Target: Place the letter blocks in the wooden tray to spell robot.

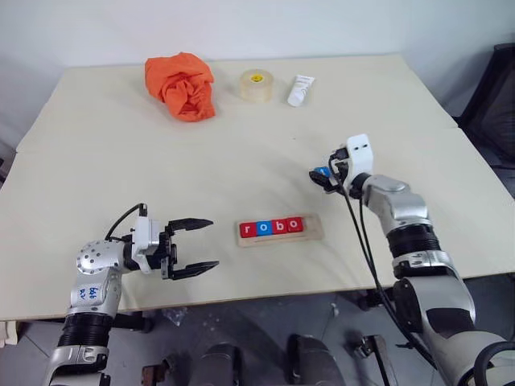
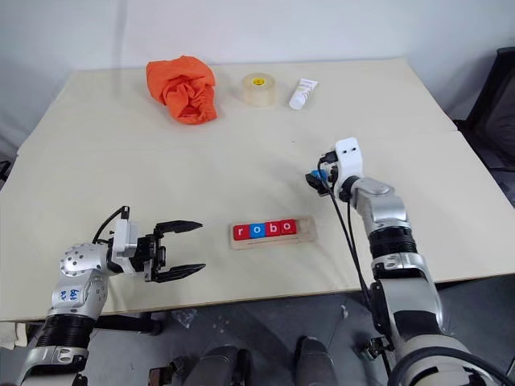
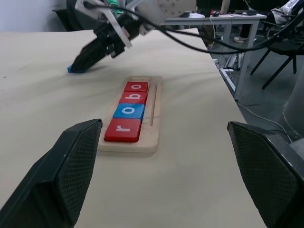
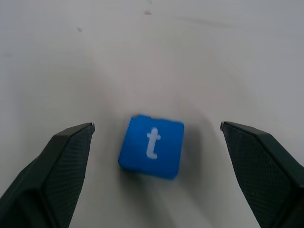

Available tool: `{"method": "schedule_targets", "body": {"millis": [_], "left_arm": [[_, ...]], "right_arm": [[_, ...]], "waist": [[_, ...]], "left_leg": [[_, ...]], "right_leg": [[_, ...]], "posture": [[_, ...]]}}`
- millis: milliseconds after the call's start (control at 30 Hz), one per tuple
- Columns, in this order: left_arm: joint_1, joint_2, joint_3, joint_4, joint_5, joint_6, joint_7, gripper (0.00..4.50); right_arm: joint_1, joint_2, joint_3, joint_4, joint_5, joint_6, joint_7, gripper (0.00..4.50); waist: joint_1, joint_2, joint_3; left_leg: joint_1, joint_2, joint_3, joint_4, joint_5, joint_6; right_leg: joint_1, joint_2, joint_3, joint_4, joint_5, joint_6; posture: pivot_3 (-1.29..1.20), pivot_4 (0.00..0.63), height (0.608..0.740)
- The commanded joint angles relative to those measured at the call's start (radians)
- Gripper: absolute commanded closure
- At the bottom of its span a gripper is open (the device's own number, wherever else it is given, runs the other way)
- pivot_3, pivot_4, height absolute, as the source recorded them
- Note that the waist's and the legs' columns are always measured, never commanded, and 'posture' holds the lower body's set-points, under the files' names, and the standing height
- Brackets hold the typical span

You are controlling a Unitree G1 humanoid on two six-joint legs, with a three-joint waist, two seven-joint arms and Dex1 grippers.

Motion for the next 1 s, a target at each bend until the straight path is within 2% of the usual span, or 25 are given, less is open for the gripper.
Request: {"method": "schedule_targets", "body": {"millis": [33,133,433,533,667,867,1000], "left_arm": [[0.006,0.007,0.014,-0.04,-0.021,0.0,0.009,0.0],[0.008,0.007,0.014,-0.042,-0.022,0.001,0.011,0.0],[-0.028,0.021,0.012,0.008,-0.019,-0.002,-0.031,0.0],[-0.052,0.021,0.009,0.037,-0.015,-0.008,-0.046,0.0],[-0.072,0.022,0.009,0.064,-0.017,-0.014,-0.067,0.0],[-0.084,0.025,0.001,0.089,-0.031,-0.005,-0.125,0.0],[-0.098,0.019,-0.002,0.11,-0.027,-0.006,-0.144,0.0]], "right_arm": [[-0.02,0.012,-0.025,0.02,-0.006,-0.032,-0.04,0.05],[0.004,0.03,-0.027,-0.007,0.005,-0.013,-0.038,0.05],[0.091,0.055,-0.045,-0.196,0.014,0.065,-0.068,2.93],[0.139,0.053,-0.059,-0.346,0.024,0.127,-0.099,3.02],[0.253,0.032,-0.079,-0.645,0.025,0.265,-0.154,3.02],[0.572,0.02,-0.103,-1.232,0.056,0.601,-0.219,3.02],[0.688,0.056,-0.117,-1.412,0.072,0.734,-0.259,3.02]], "waist": [[-0.001,0.0,0.0],[-0.002,0.0,0.0],[-0.001,0.0,0.0],[0.003,0.0,0.0],[0.005,0.001,0.0],[0.011,0.001,0.0],[0.009,0.001,0.0]], "left_leg": [[0.0,0.0,0.0,0.0,0.0,0.0],[0.0,0.0,0.0,0.0,0.0,0.0],[0.0,0.0,0.0,0.0,0.0,0.0],[0.0,0.0,0.0,0.0,0.0,0.0],[0.0,0.0,-0.001,0.0,0.0,0.0],[-0.001,0.0,-0.003,-0.002,-0.001,-0.001],[-0.001,0.0,0.0,-0.001,-0.001,-0.001]], "right_leg": [[0.0,0.0,0.0,0.0,0.0,0.0],[0.0,0.0,0.0,0.0,0.0,0.0],[0.0,0.0,0.0,0.0,0.0,0.0],[0.0,0.0,0.0,0.0,0.0,0.0],[-0.001,0.0,0.0,0.0,0.0,0.0],[-0.001,0.0,-0.001,0.0,0.0,0.0],[-0.001,0.001,0.001,-0.001,0.0,0.0]], "posture": [[0.0,0.15,0.74],[0.0,0.15,0.74],[0.0,0.15,0.74],[0.0,0.15,0.74],[0.0,0.15,0.74],[0.0,0.15,0.74],[0.0,0.15,0.74]]}}
